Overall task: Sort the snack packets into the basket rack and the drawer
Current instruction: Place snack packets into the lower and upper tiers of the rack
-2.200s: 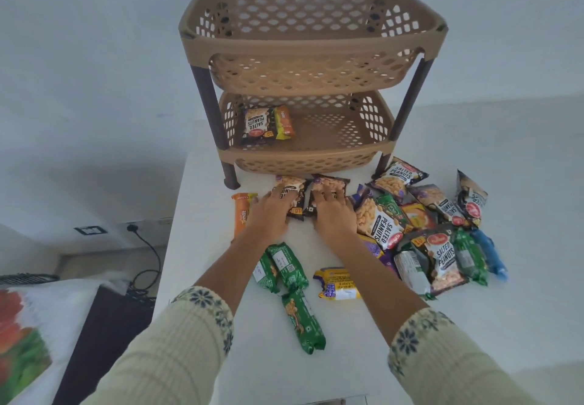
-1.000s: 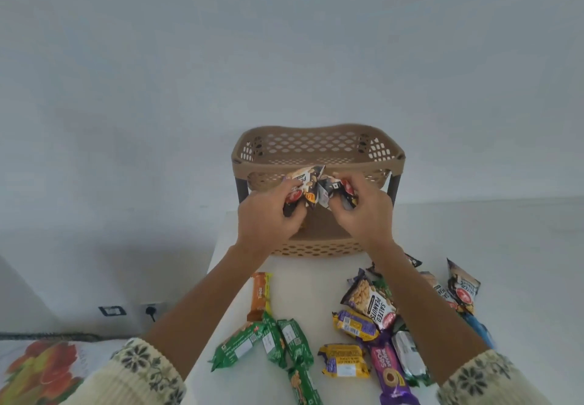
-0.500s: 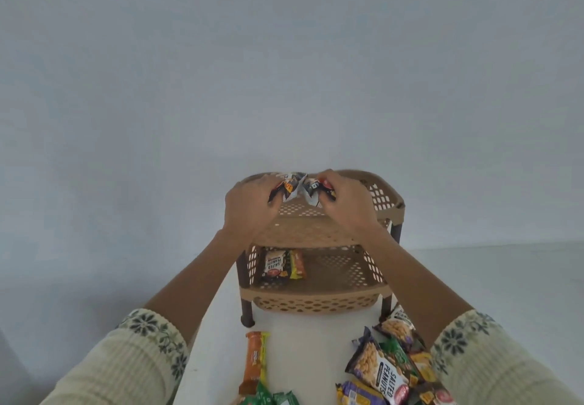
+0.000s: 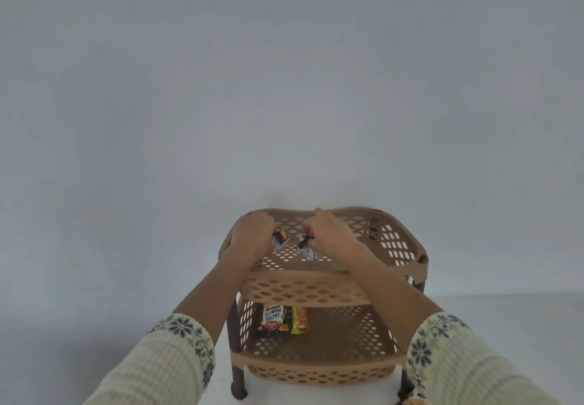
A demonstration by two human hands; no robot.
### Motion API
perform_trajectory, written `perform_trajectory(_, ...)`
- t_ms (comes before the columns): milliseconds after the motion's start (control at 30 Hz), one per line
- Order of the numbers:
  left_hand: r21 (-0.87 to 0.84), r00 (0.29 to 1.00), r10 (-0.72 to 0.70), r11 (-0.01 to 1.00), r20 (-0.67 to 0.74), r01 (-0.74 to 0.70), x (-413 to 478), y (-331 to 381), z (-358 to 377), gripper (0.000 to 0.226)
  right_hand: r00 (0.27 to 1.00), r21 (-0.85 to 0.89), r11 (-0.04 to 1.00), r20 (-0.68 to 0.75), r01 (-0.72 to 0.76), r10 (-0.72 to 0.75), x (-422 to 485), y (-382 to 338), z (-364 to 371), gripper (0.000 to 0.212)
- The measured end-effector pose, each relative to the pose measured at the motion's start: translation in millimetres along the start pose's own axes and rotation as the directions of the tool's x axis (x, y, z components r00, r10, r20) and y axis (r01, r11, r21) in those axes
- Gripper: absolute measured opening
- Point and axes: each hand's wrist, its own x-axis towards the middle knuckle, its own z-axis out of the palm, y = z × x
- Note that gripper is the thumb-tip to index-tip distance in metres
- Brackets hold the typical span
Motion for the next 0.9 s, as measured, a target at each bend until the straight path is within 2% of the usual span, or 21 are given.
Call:
perform_trajectory(100,0.055,0.995,0.043,0.997,0.086,-0.048,11,-3,17,0.027,1.000,-0.030,0.999,0.011,0.011,-0.010,14,2,13,0.018)
perform_trajectory(233,-0.094,0.955,0.044,0.995,0.294,-0.017,14,-8,34,0.019,0.995,-0.058,0.998,0.101,0.008,-0.002,27,7,32,0.016)
perform_trajectory(333,-0.107,0.901,0.089,0.993,0.425,-0.048,12,-11,39,0.017,0.978,-0.005,1.000,0.207,-0.025,0.026,29,9,39,0.017)
perform_trajectory(433,-0.123,0.848,0.115,0.991,0.517,-0.060,12,-9,38,0.024,0.914,0.040,0.999,0.405,-0.011,-0.006,28,7,47,0.034)
perform_trajectory(567,-0.128,0.719,0.107,0.991,0.687,-0.026,10,-3,33,0.036,0.804,0.049,0.998,0.592,0.028,-0.051,29,2,52,0.057)
perform_trajectory(667,-0.076,0.675,0.072,0.997,0.734,-0.024,10,0,29,0.046,0.713,-0.001,1.000,0.701,0.022,-0.015,32,4,55,0.068)
perform_trajectory(767,-0.044,0.675,0.044,0.999,0.736,-0.017,10,4,31,0.055,0.650,-0.040,0.998,0.760,0.050,-0.002,37,8,61,0.079)
perform_trajectory(867,-0.013,0.690,0.010,1.000,0.724,-0.001,17,6,30,0.065,0.649,-0.091,0.992,0.761,0.090,0.011,49,9,60,0.088)
perform_trajectory(900,0.017,0.727,-0.017,1.000,0.686,0.008,22,5,20,0.071,0.697,-0.139,0.985,0.716,0.098,0.032,52,10,51,0.087)
